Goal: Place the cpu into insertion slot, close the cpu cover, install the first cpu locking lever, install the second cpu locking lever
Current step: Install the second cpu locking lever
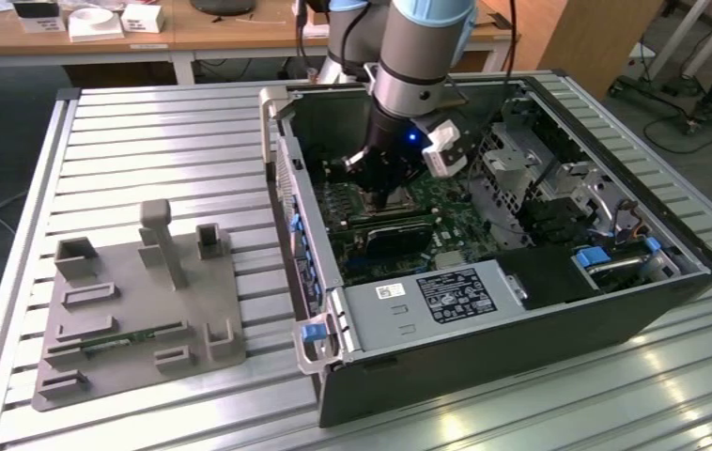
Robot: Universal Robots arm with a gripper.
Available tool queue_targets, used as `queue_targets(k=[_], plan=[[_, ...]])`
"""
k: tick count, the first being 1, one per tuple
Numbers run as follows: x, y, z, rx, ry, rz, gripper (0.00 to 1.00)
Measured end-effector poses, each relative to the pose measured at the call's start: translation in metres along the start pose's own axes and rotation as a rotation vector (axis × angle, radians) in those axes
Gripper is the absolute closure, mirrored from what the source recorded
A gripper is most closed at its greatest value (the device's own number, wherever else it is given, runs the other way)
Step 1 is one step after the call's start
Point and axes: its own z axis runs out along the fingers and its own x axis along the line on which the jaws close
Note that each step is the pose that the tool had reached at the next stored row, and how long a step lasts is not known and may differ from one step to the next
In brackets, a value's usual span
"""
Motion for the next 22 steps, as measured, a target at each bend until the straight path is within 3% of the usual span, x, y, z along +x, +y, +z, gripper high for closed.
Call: queue_targets(k=[18, 22], plan=[[0.0073, -0.0005, 0.0118, -0.0034, 0.0004, -0.007, 0.90], [0.0090, -0.0005, 0.0137, -0.0107, 0.0000, -0.007, 0.90]])
